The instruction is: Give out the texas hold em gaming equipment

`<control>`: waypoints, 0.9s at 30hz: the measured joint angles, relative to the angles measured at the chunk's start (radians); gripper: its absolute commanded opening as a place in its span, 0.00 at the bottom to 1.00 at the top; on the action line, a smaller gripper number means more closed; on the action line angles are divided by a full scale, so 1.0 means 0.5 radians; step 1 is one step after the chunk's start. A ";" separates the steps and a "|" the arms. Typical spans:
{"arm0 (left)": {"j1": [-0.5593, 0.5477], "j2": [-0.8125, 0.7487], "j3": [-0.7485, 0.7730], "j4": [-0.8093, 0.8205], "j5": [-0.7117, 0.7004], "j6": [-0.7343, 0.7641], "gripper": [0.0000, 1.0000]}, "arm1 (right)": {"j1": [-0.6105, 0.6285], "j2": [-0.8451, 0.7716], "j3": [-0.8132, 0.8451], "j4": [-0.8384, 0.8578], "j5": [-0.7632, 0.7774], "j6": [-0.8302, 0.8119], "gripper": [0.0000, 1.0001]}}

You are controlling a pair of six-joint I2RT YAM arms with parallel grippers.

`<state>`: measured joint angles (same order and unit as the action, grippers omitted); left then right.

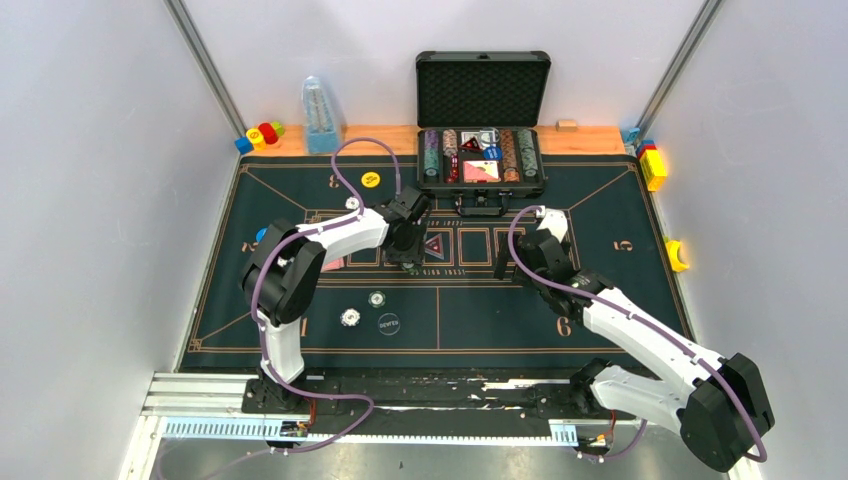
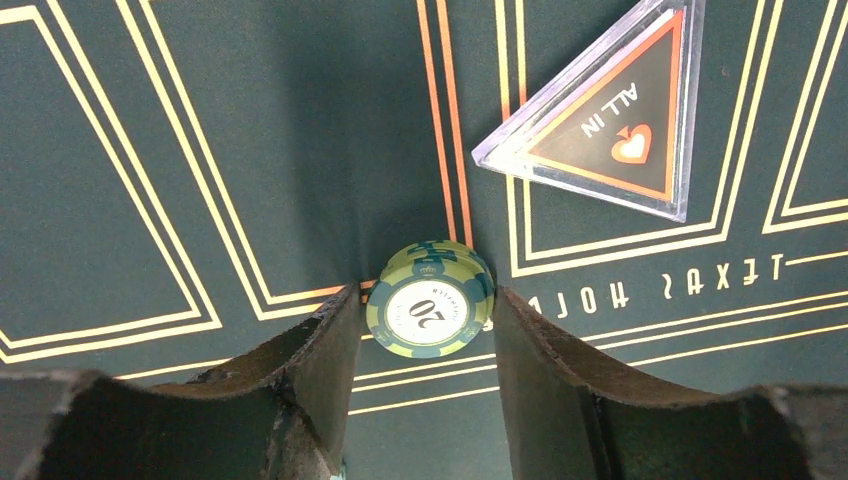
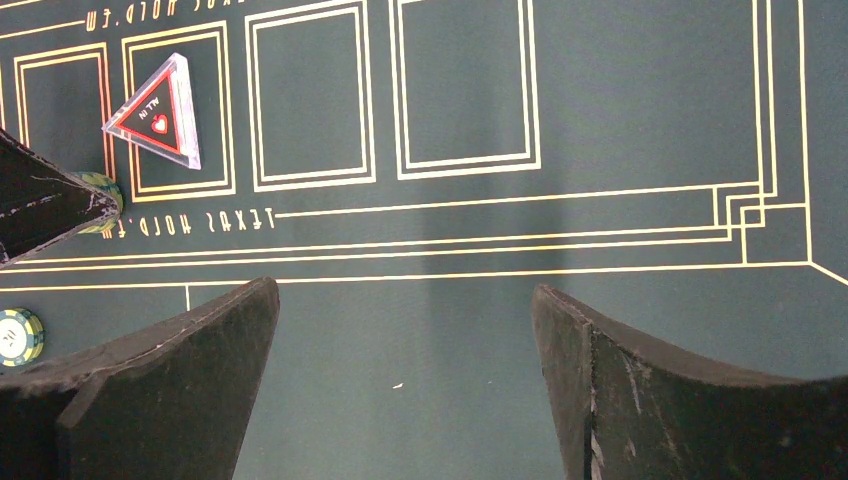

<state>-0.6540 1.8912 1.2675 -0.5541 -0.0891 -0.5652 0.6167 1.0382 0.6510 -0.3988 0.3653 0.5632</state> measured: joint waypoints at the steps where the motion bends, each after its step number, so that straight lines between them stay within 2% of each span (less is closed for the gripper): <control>1: -0.001 0.000 0.000 -0.002 0.001 -0.002 0.55 | 0.000 0.000 0.000 0.000 0.000 -0.001 1.00; 4: -0.004 0.000 0.002 -0.009 0.000 0.004 0.51 | 0.000 0.000 0.000 0.000 0.000 -0.001 1.00; 8: -0.016 0.003 0.011 -0.018 0.002 0.005 0.40 | 0.000 0.000 0.000 0.000 0.000 -0.001 1.00; 27: -0.038 -0.027 0.066 -0.139 -0.071 0.011 0.33 | 0.000 -0.001 0.000 0.000 -0.001 -0.001 1.00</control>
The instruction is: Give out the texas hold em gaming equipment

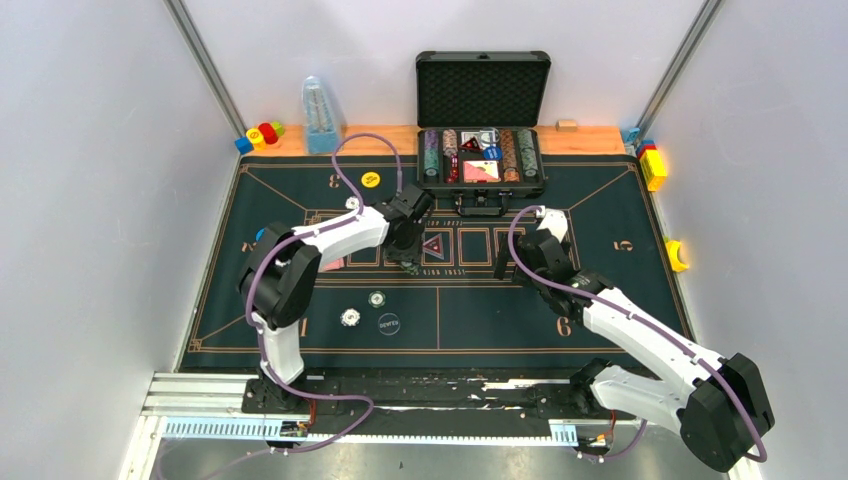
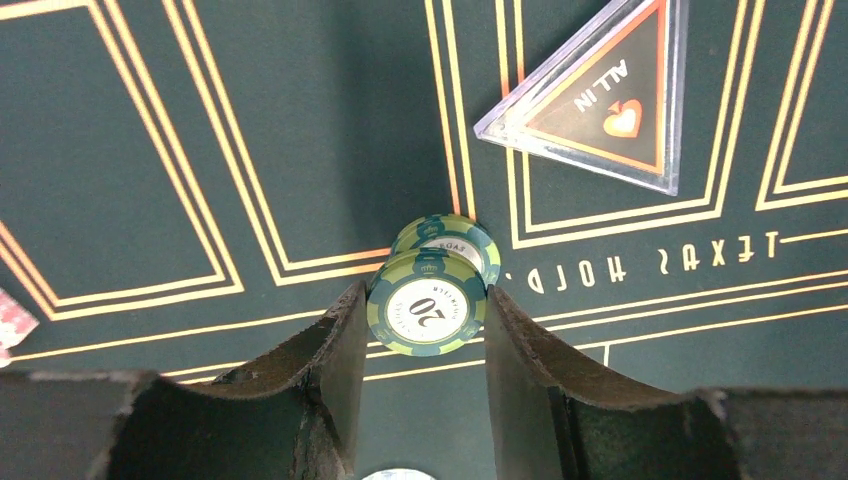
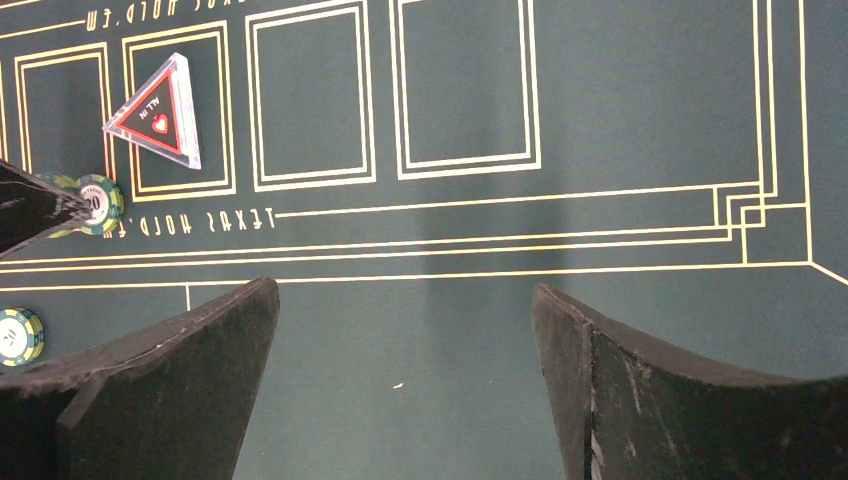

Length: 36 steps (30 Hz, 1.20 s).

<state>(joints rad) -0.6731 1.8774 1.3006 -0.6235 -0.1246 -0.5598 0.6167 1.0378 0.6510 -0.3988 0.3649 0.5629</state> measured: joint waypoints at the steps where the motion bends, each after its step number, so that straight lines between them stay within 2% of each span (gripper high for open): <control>1: 0.002 -0.020 -0.002 -0.003 -0.017 -0.001 0.33 | 0.000 0.000 0.000 0.000 -0.001 0.000 1.00; 5: 0.054 -0.189 -0.071 0.011 -0.055 -0.007 0.32 | 0.000 -0.003 0.000 0.000 -0.001 0.000 1.00; 8: 0.184 -0.383 -0.185 0.027 -0.067 -0.021 0.30 | 0.000 -0.011 0.000 -0.001 -0.001 0.000 1.00; 14: 0.751 -0.609 -0.412 0.098 -0.113 -0.082 0.30 | 0.000 -0.027 0.000 0.000 0.000 0.000 1.00; 18: 1.126 -0.600 -0.468 0.150 -0.121 -0.105 0.30 | 0.000 -0.042 0.000 -0.001 -0.001 0.000 1.00; 22: 1.332 -0.496 -0.434 0.219 -0.147 -0.134 0.31 | 0.000 -0.082 -0.014 0.000 0.002 0.000 1.00; 27: 1.461 -0.233 -0.314 0.232 -0.264 -0.182 0.42 | 0.000 -0.092 -0.029 -0.001 0.004 0.000 1.00; 28: 1.478 -0.201 -0.304 0.237 -0.282 -0.190 0.47 | 0.000 -0.092 -0.029 -0.002 0.004 0.000 1.00; 32: 1.543 -0.122 -0.291 0.267 -0.303 -0.222 0.55 | 0.000 -0.089 -0.030 -0.001 0.008 0.000 1.00; 33: 1.556 -0.108 -0.289 0.274 -0.301 -0.227 0.58 | 0.000 -0.089 -0.030 -0.001 0.010 0.000 1.00; 34: 1.570 -0.095 -0.275 0.270 -0.293 -0.237 0.67 | 0.000 -0.089 -0.030 -0.002 0.012 0.000 1.00; 36: 1.585 -0.084 -0.254 0.288 -0.283 -0.238 0.78 | 0.000 -0.088 -0.030 -0.002 0.018 0.000 1.00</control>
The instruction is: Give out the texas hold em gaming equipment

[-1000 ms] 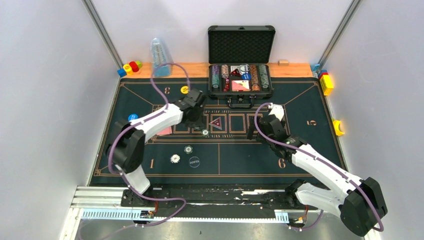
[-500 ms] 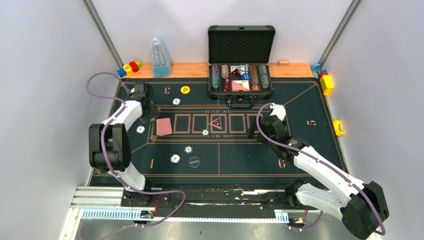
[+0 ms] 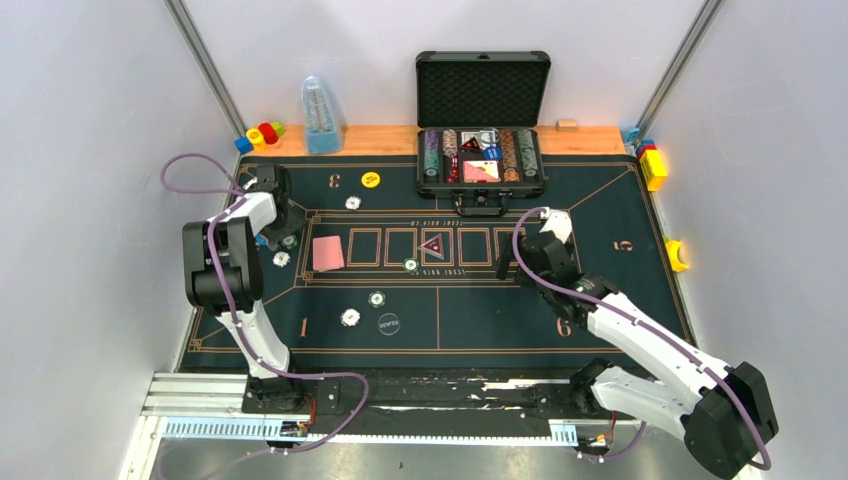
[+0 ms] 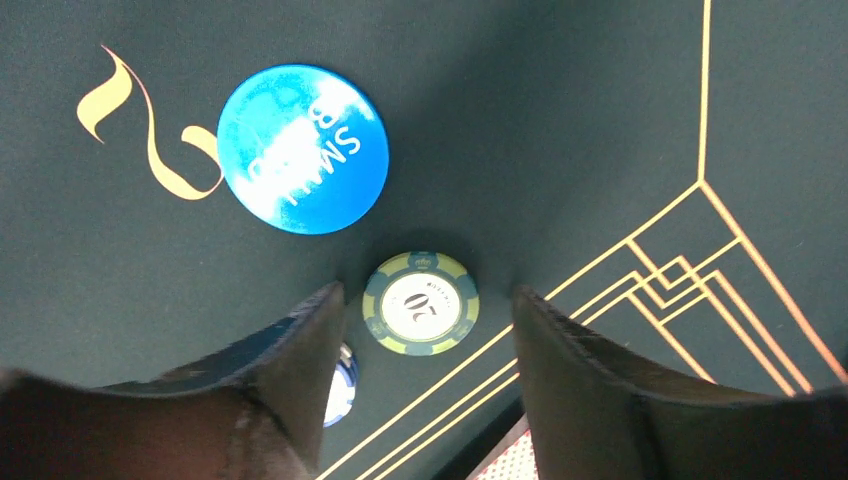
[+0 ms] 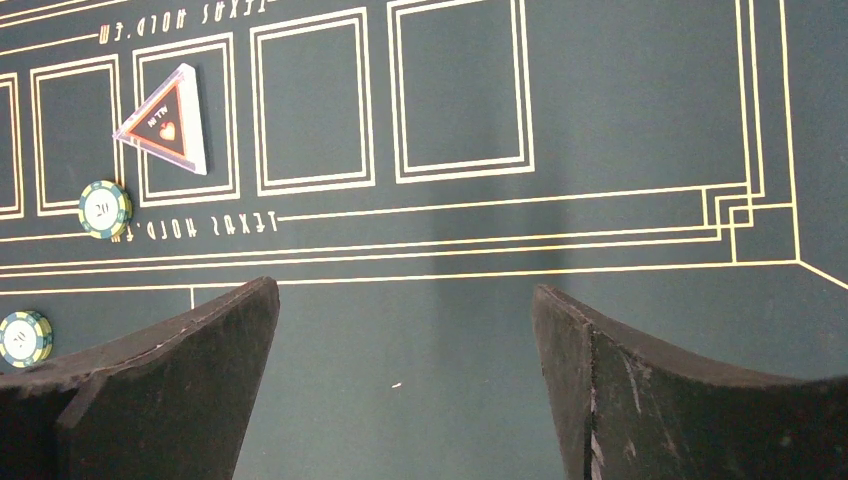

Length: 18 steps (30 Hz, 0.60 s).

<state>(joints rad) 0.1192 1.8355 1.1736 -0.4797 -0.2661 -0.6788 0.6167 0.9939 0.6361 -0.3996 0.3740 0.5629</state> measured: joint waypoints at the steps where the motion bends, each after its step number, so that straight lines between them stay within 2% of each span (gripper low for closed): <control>1: 0.006 0.005 0.006 0.011 0.007 0.000 0.79 | 0.000 0.002 0.000 0.001 0.002 0.000 1.00; 5: 0.015 0.010 0.019 0.027 0.040 -0.014 0.84 | 0.000 0.014 0.000 0.000 0.004 0.000 1.00; 9: 0.014 -0.012 0.019 0.020 0.089 -0.008 0.99 | 0.000 0.014 0.000 0.000 0.003 0.000 1.00; 13: -0.066 -0.176 0.018 -0.006 0.150 0.025 1.00 | 0.000 0.014 0.000 0.000 0.002 0.000 1.00; 15: -0.177 -0.311 0.013 0.008 0.163 0.067 1.00 | 0.000 0.014 0.000 0.001 0.002 0.000 1.00; 18: -0.561 -0.534 0.000 0.068 0.230 0.180 1.00 | 0.000 0.014 -0.001 0.001 0.000 0.000 1.00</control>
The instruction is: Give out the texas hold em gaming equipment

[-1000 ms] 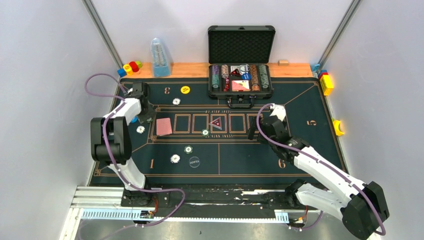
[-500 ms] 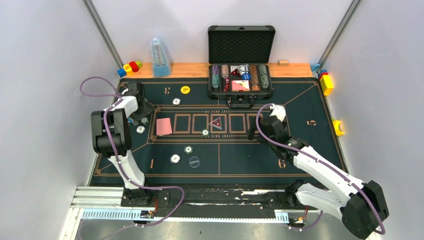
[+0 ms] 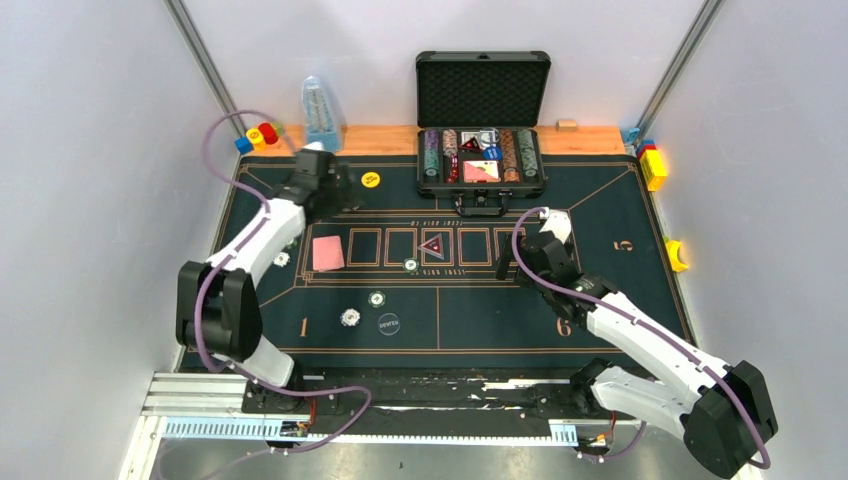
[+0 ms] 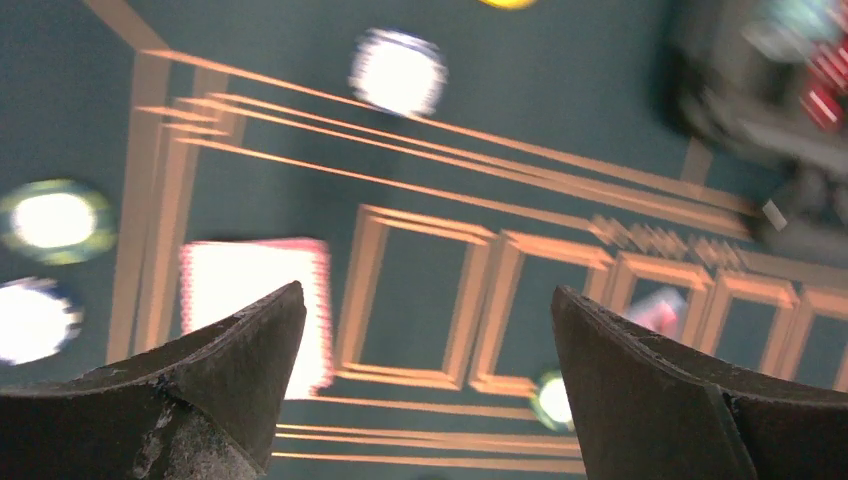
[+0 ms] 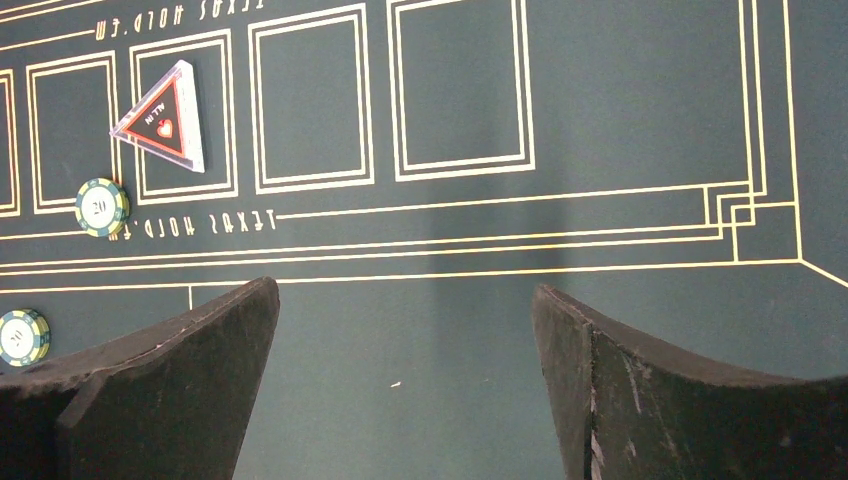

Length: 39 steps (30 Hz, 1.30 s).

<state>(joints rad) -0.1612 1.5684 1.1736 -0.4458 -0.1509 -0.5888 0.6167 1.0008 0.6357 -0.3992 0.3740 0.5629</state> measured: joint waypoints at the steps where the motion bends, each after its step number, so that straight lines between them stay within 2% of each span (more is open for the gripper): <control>1: -0.122 -0.039 -0.002 0.018 0.034 0.038 1.00 | 0.000 0.000 0.001 0.000 -0.002 0.000 1.00; 6: -0.712 0.000 -0.006 0.037 0.167 0.220 1.00 | 0.000 0.000 0.000 0.000 -0.014 0.000 1.00; 8: -0.880 0.101 -0.005 0.014 0.192 0.283 0.99 | 0.000 -0.001 0.000 0.000 -0.019 0.000 1.00; 11: -1.003 0.247 -0.005 -0.034 0.212 0.340 0.97 | 0.000 -0.008 0.000 0.000 -0.021 0.001 1.00; 15: -1.036 0.386 -0.004 -0.113 0.186 0.376 0.92 | 0.000 -0.024 -0.001 0.000 -0.031 0.001 1.00; 25: -1.041 0.507 0.003 -0.133 0.146 0.410 0.80 | 0.000 -0.028 -0.002 0.000 -0.040 0.001 1.00; 32: -1.046 0.575 0.072 -0.140 0.111 0.406 0.78 | 0.000 -0.027 -0.002 0.000 -0.051 0.000 1.00; 39: -1.059 0.645 0.159 -0.201 0.064 0.407 0.63 | 0.000 -0.027 -0.002 0.000 -0.055 0.001 1.00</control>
<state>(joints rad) -0.6907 1.8908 1.2530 -0.5461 -0.1188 -0.3851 0.6167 0.9871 0.6350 -0.3992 0.3466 0.5632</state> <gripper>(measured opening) 0.696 0.996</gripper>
